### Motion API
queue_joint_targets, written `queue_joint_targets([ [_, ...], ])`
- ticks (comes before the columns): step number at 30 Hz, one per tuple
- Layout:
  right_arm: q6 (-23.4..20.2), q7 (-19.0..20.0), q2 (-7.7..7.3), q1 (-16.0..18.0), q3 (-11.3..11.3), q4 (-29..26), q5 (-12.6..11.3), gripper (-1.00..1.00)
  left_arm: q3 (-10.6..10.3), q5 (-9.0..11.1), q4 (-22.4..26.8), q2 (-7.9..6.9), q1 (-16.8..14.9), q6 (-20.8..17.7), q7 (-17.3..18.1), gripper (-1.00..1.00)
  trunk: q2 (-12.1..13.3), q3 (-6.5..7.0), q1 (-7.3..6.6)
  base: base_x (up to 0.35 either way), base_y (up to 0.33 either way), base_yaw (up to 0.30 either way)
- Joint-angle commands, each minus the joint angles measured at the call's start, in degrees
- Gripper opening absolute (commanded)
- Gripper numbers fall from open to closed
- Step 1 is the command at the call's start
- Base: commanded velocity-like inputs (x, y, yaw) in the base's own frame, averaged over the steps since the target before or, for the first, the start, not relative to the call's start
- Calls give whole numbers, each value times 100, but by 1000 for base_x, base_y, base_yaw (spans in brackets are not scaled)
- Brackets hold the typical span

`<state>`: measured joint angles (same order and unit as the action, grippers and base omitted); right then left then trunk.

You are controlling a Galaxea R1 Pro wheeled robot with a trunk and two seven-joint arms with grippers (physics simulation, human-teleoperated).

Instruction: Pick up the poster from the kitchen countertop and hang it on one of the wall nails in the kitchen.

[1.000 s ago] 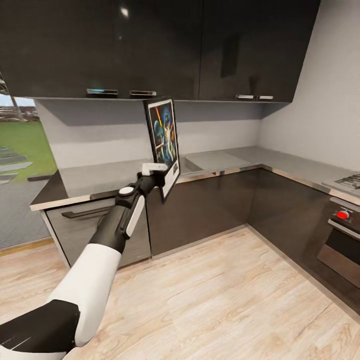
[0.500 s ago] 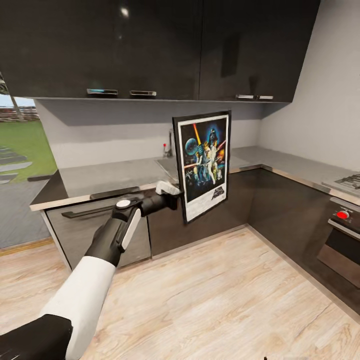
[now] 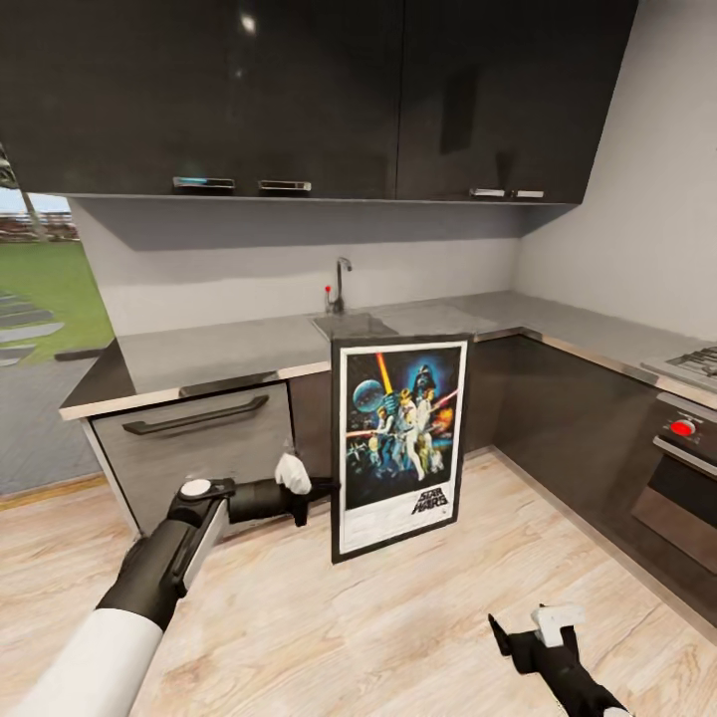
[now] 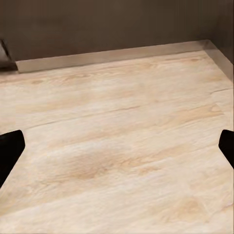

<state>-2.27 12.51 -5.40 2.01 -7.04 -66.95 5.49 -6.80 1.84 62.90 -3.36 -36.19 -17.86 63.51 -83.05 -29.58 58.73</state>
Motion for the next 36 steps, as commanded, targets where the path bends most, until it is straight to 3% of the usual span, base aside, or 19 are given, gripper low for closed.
queue_joint_targets([
  [1,-133,177,3,0,-23,-129,61,100,-6,26,5,-14,42,-38,56,-100,-3,-6,0,0,0,0],
  [4,-701,777,2,-4,-157,-528,62,100,-6,15,-21,-96,171,28,548,-100,-3,-6,0,0,0,0],
  [11,-974,1547,-66,68,-252,-794,74,100,-6,15,-60,-291,213,229,917,-100,-3,-6,0,0,0,0],
  [16,-1467,2245,-434,244,-287,-961,69,100,-6,7,-73,-332,217,252,1244,-100,-3,-6,0,0,0,0],
  [19,-1656,2597,-572,406,-331,-977,72,100,-6,2,-79,-340,217,254,1326,-100,-3,-6,0,0,0,0],
  [20,-1734,2834,-638,492,-425,-981,73,100,-6,0,-81,-345,218,255,1360,-100,-3,-6,0,0,0,0],
  [21,-1931,3446,-734,779,-669,-981,83,100,-10,4,-78,-396,218,256,1404,-100,-3,-6,0,0,0,0],
  [25,-2307,4192,-909,1139,-763,-966,89,100,-13,5,-79,-427,218,257,1519,-100,-3,-6,0,0,0,0],
  [30,-2466,5051,-1082,1470,-786,-956,93,100,-14,-12,-80,-439,218,257,2059,-100,-3,-6,0,0,0,0],
  [36,-2494,5625,-1119,1706,-786,-858,107,100,-15,-16,-105,-457,218,257,2185,-100,-3,-6,0,0,0,0],
])
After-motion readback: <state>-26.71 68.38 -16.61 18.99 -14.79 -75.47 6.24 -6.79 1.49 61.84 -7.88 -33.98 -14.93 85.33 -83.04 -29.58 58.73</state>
